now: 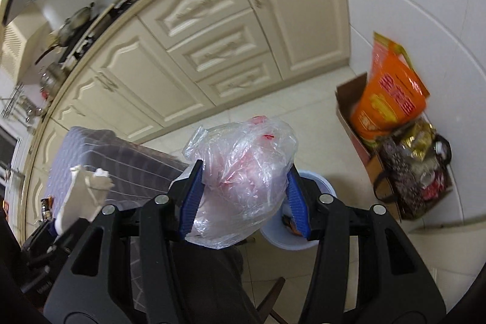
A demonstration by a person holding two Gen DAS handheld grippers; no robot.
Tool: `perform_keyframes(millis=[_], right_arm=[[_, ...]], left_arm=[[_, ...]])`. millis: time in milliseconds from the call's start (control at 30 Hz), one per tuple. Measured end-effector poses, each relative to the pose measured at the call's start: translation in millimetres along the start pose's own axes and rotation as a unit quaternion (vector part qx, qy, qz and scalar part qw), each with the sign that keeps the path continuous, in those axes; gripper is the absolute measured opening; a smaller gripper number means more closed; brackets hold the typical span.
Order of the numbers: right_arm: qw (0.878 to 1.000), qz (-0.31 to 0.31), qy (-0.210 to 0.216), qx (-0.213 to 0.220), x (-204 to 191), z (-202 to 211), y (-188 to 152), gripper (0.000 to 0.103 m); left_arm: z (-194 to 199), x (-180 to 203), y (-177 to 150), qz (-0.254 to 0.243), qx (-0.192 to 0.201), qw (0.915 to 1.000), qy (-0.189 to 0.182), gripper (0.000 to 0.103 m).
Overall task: Collect trash
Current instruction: 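Carry the bag and cup over the blue bin and open both tools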
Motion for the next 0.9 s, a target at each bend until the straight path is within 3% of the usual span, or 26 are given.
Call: perform_keyframes(millis=[300, 533, 567, 667, 767, 900], right_arm=[[0.998, -0.054, -0.017, -0.028, 46.3, -36.0, -1.9, 0.051], [0.995, -0.087, -0.025, -0.049, 67.1, -61.7, -2.2, 0.052], [0.994, -0.09, -0.022, -0.053, 68.1, -67.5, -2.4, 0.055], [0.993, -0.101, -0.01, -0.067, 70.7, -83.1, -5.7, 0.066], [0.991, -0.116, -0.011, -0.073, 74.8, -89.3, -11.6, 0.085], [0.99, -0.12, -0.014, -0.07, 70.9, -85.5, -15.5, 0.097]], left_arm=[[-98.6, 29.6, -4.0, -0.023, -0.112, 0.9934, 0.003, 0.063], [-152.0, 30.5, -6.6, -0.024, -0.17, 0.9852, -0.005, 0.064], [-159.7, 31.4, -7.1, -0.028, -0.18, 0.9832, -0.01, 0.065], [-169.8, 27.3, -12.1, -0.015, -0.204, 0.9788, -0.017, 0.081], [-156.6, 21.2, -8.1, -0.014, -0.181, 0.9833, -0.005, 0.087], [-130.4, 12.8, 1.1, -0.009, -0.147, 0.989, 0.007, 0.088]])
Point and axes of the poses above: each gripper's, at about its wrist camera, not at the fingertips, and z roughly against the way its jaws point, x to its right, y to its top, the point moved 9 cm from there along -z, roughly the way its jaws point, and after that the axes turned 11 degrees about -x, right-handed, at the moved point
